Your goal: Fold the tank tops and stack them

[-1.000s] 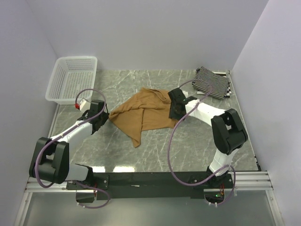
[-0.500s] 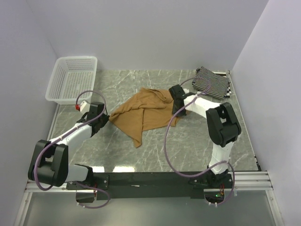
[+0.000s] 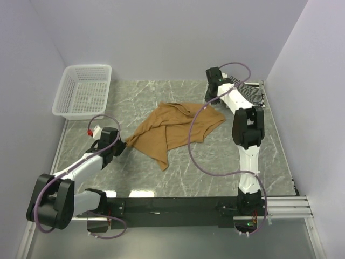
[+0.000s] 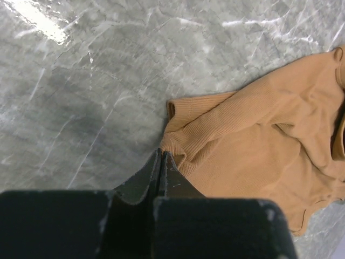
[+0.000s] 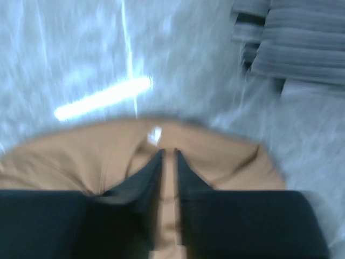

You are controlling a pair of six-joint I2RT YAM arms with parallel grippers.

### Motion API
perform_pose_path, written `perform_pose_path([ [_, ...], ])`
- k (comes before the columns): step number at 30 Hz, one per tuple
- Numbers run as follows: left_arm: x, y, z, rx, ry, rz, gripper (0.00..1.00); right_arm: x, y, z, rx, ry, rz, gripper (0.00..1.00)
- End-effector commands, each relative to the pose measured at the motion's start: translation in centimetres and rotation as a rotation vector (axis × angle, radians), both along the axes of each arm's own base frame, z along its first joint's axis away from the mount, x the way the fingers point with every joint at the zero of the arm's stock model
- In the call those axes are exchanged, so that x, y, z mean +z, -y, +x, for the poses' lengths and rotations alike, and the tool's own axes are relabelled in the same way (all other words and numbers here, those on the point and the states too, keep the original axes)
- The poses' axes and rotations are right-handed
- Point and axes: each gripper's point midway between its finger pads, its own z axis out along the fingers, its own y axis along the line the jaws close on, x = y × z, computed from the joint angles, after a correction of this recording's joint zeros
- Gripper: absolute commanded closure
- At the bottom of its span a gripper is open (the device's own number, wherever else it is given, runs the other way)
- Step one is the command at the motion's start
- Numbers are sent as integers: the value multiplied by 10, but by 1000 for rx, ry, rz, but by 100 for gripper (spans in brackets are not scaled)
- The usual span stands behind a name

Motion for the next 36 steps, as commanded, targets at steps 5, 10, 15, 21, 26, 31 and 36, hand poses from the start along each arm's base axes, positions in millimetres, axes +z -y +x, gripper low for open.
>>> perform_pose_path([
  [5,16,-21,-3,56,45,78,99,16,-29,-112,102,-20,-15,60],
  [10,37,-26,11,58,71,103,99,1,-52,-167,160,-40,-38,51],
  [15,51,-26,17,57,106,99,99,-18,-61,-185,181,-80,-48,48],
  [21,56,-25,17,55,120,83,99,-38,-69,-193,205,-128,-42,49],
  [26,56,-25,16,51,117,85,99,-53,-68,-192,215,-165,-68,59],
  [31,54,-26,15,51,114,82,99,-62,-63,-189,211,-189,-77,70],
  [36,48,-23,12,40,103,66,99,-61,-41,-173,171,-197,-91,99],
])
